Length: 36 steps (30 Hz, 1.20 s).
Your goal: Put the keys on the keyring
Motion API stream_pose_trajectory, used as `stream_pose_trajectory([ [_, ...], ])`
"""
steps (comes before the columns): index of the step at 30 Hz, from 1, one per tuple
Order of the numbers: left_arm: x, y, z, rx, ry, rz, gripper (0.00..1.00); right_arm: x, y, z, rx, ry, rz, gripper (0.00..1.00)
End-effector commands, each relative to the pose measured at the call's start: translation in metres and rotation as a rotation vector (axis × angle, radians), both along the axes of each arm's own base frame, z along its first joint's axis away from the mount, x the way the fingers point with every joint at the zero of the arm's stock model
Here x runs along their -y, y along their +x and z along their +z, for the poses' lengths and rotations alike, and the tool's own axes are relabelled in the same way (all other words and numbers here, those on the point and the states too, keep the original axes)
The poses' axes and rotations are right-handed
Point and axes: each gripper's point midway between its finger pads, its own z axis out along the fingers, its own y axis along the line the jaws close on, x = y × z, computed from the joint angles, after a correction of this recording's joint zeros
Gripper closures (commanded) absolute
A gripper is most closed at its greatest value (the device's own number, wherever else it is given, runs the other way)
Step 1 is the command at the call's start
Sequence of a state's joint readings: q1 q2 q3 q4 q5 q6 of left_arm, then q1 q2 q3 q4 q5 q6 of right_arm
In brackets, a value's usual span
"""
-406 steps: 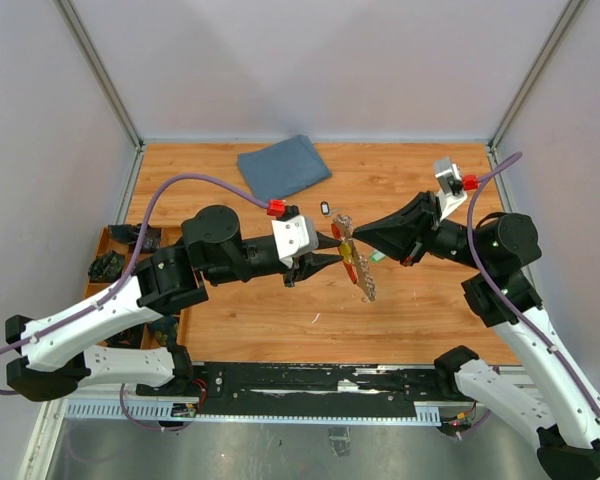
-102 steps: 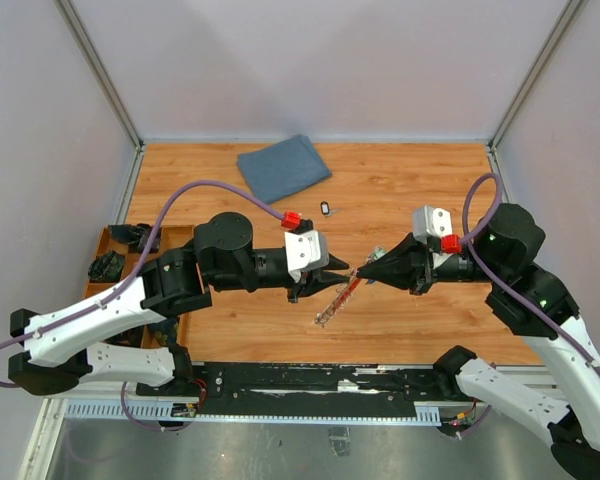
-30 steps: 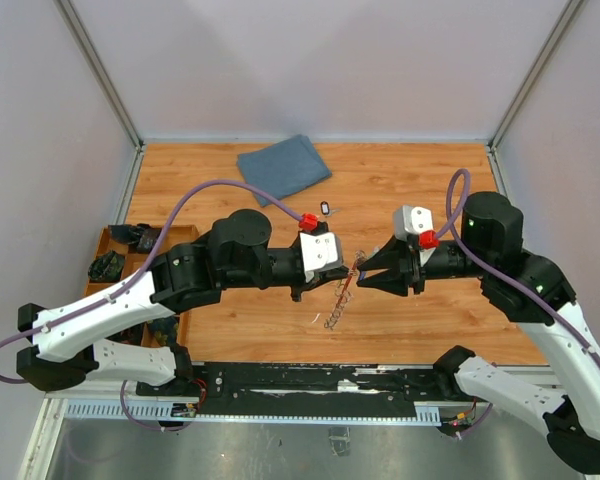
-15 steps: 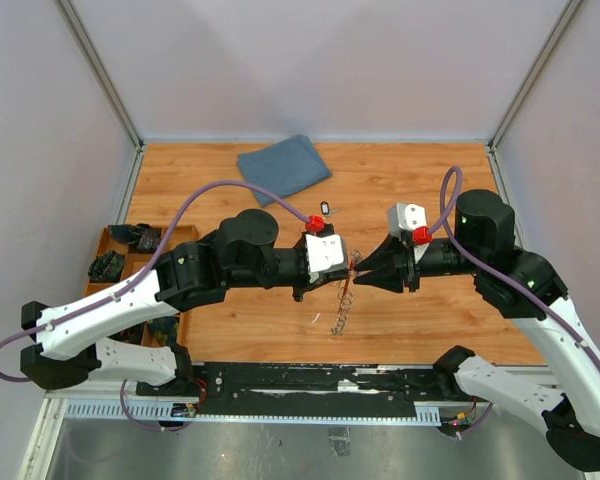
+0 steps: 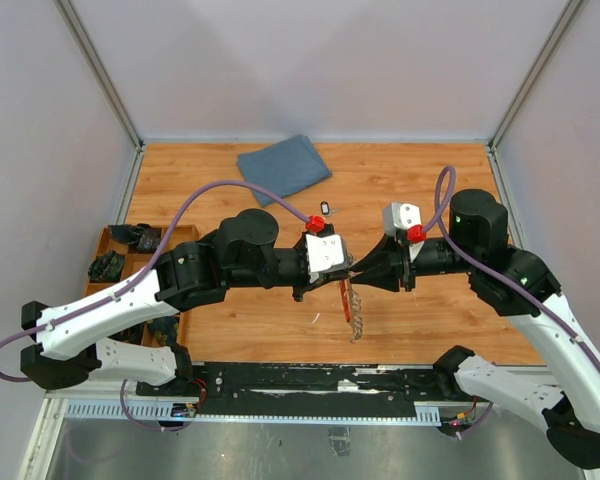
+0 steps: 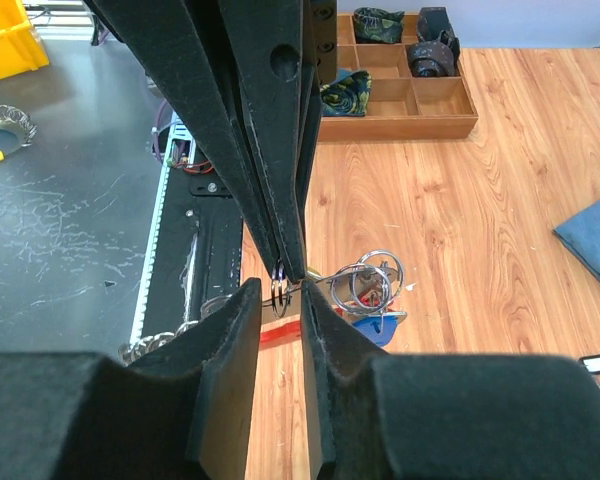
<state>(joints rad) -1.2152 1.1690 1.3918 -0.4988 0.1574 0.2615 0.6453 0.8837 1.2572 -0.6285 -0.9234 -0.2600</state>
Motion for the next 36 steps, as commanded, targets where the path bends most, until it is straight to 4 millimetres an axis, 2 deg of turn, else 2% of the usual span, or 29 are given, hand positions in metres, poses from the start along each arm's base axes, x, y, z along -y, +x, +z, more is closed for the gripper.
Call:
stream_pose_trajectory([
  [1,0.004,-0.003,0.027,0.031,-0.072,-0.018,0.99,-0.005,-0.005,0.003,0.000,0.023,0.035,0.78],
  [4,0.004,-0.003,0.027,0.029,-0.070,-0.018,1.00,-0.006,-0.005,0.002,0.000,0.024,0.037,0.81],
  [8,0.004,-0.003,0.025,0.029,-0.068,-0.016,1.00,-0.006,-0.004,0.002,0.003,0.023,0.032,0.98],
  [9,0.004,-0.003,0.025,0.029,-0.068,-0.012,1.00,-0.006,-0.004,0.003,0.007,0.023,0.030,0.99],
  [12,0.002,-0.001,0.025,0.027,-0.073,0.004,0.99,-0.003,-0.003,0.006,0.030,0.027,0.007,0.99],
  [17,-0.004,-0.001,0.032,0.016,-0.125,0.026,0.76,0.001,-0.004,0.016,0.060,0.046,-0.013,1.00],
  [20,-0.006,-0.004,0.033,0.004,-0.146,0.023,0.70,0.002,-0.004,0.020,0.070,0.054,-0.021,1.00],
  [36,-0.003,-0.010,0.025,-0.001,-0.120,-0.021,0.74,0.005,-0.003,0.027,0.091,0.075,-0.047,1.00],
])
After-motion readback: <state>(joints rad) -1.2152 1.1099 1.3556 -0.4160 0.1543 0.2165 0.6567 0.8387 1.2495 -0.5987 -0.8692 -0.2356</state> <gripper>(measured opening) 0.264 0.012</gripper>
